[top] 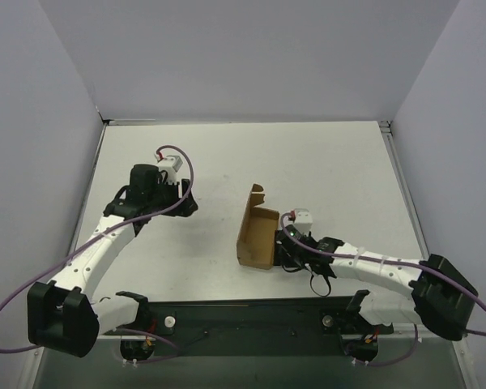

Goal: Fold the paper box

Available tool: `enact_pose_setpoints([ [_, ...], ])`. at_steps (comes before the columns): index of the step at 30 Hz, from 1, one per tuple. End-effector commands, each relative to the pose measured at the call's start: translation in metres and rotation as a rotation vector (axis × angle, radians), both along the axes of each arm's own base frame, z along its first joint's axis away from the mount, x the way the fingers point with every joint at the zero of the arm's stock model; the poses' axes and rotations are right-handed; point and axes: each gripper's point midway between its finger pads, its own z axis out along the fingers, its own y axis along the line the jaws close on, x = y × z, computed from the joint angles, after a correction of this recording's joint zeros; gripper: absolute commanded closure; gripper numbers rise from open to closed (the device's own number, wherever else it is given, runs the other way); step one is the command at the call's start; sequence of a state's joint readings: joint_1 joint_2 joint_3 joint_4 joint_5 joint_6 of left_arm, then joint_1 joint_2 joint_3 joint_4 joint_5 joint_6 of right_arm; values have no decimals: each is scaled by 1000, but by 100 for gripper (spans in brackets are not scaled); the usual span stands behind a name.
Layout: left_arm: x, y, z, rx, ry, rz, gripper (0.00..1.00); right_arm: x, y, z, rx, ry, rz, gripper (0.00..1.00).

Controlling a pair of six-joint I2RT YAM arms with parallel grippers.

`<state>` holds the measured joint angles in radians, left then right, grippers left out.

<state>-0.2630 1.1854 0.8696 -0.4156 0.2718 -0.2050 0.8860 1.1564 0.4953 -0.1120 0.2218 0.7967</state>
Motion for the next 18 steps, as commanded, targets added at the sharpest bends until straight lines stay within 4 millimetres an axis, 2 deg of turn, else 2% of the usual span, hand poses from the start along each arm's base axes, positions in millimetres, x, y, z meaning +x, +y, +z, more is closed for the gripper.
enact_pose_setpoints([
  [1, 8, 19, 22, 70, -110, 66, 27, 10, 66, 28, 87, -75, 114, 48],
  [2, 9, 22, 23, 76, -117, 74, 27, 10, 82, 30, 119, -80, 141, 48],
  [3, 9, 25, 26, 85, -130, 88, 27, 8, 101, 42, 161, -83, 176, 48],
  [4, 9, 26, 26, 93, -134, 93, 27, -1, 114, 46, 180, -80, 214, 48],
  [6, 10, 31, 28, 105, -144, 109, 27, -8, 130, 55, 206, -87, 254, 48],
  [8, 10, 33, 32, 110, -155, 116, 27, -10, 132, 67, 237, -103, 263, 48],
  [9, 10, 34, 34, 114, -162, 122, 27, -11, 128, 67, 237, -111, 262, 48],
  [10, 10, 36, 35, 114, -167, 126, 27, -7, 123, 79, 256, -136, 252, 47],
  [12, 10, 36, 39, 110, -187, 124, 27, 0, 110, 86, 249, -162, 244, 44],
  [14, 7, 31, 45, 90, -211, 99, 27, 14, 87, 94, 243, -189, 224, 42],
  [15, 6, 26, 48, 77, -227, 68, 27, 15, 83, 97, 255, -184, 243, 41],
  [16, 4, 21, 50, 59, -237, 42, 27, 30, 69, 104, 267, -204, 206, 40],
  [18, -1, 17, 58, 51, -273, 25, 27, 39, 59, 112, 248, -242, 239, 39],
])
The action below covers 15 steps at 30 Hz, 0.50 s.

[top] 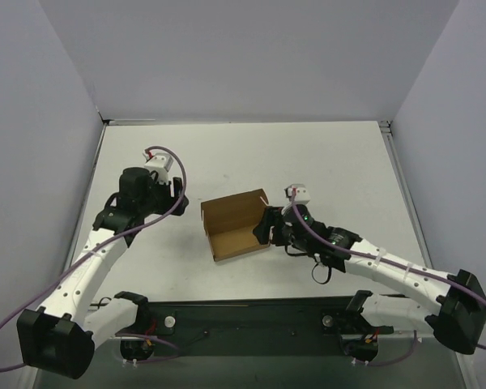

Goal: Fold the paper box

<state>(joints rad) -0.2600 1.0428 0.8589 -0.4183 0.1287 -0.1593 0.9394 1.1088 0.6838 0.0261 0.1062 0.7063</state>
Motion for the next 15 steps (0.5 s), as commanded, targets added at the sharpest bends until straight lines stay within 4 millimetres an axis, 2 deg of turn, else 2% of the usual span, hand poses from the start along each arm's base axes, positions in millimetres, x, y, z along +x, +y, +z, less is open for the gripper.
enact_pose_setpoints([
  [1, -4, -9, 26, -18, -119, -60, 27, 20, -29, 18, -28, -80, 35, 38],
  [2, -8, -10, 35, -24, -153, -66, 27, 27, -34, 23, -40, -102, 48, 37],
  [3, -11, -11, 34, -26, -162, -74, 27, 27, -39, 21, -62, -88, 53, 38],
  [5, -21, -20, 48, -54, -214, -107, 27, 35, -43, 29, -72, -102, 46, 37],
  [8, -39, -39, 55, -100, -233, -175, 28, 45, -44, 31, -104, -112, 69, 37],
  [10, -52, -49, 50, -108, -210, -212, 34, 50, -45, 27, -146, -117, 81, 37],
  [15, -69, -58, 26, -118, -120, -193, 35, 66, -43, 24, -197, -131, 87, 38],
])
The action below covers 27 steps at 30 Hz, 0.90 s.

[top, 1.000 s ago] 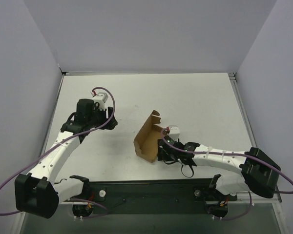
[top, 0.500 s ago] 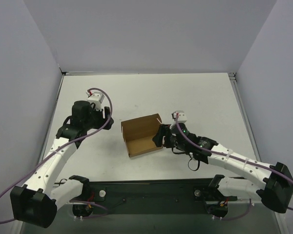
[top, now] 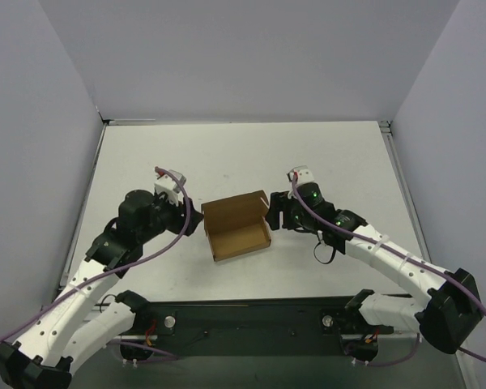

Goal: Fold the paper box

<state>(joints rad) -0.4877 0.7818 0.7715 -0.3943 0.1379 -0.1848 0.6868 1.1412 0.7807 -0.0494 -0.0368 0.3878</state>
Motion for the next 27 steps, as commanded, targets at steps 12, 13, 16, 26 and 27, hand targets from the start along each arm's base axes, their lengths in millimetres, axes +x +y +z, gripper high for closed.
enact_pose_setpoints([
  [12, -6, -27, -51, -46, 149, 58, 37, 35, 17, 2, -92, -56, 76, 45],
  [13, -4, -29, -50, -50, 146, 58, 37, 36, 18, 2, -96, -57, 77, 46],
  [16, -1, -32, -53, -45, 149, 59, 39, 43, 22, 2, -93, -81, 74, 49],
  [26, 8, -33, -71, 15, 146, 96, 53, 50, 27, -9, -98, -84, 78, 57],
  [27, 9, -34, -70, 16, 143, 98, 55, 50, 28, -10, -100, -84, 81, 60],
])
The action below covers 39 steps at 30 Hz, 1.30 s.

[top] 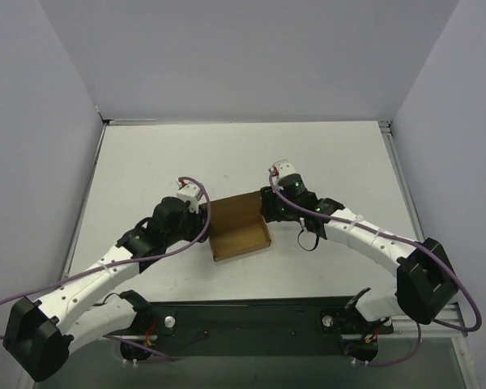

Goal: Fold the paper box

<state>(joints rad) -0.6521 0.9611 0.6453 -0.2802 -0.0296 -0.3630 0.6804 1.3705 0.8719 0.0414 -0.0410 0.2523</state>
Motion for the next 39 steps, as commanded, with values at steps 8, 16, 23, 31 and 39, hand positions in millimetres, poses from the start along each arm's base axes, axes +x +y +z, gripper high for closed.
enact_pose_setpoints([
  [8, 12, -10, 8, -25, -58, 40, 79, 13, 13, 12, 10, -75, 9, 83],
  [16, 15, -17, 0, -21, -50, 65, 89, 4, 17, 11, -48, -112, -43, 87],
  [23, 16, -25, -6, -46, -43, 87, 94, -5, 10, -3, -83, -122, -154, 88],
  [31, 0, -33, -25, -11, -27, 81, 96, -26, -3, -20, -98, -120, -210, 87],
  [39, -17, -34, -33, 68, -77, 99, 98, -49, -10, -22, -86, -139, -252, 85],
])
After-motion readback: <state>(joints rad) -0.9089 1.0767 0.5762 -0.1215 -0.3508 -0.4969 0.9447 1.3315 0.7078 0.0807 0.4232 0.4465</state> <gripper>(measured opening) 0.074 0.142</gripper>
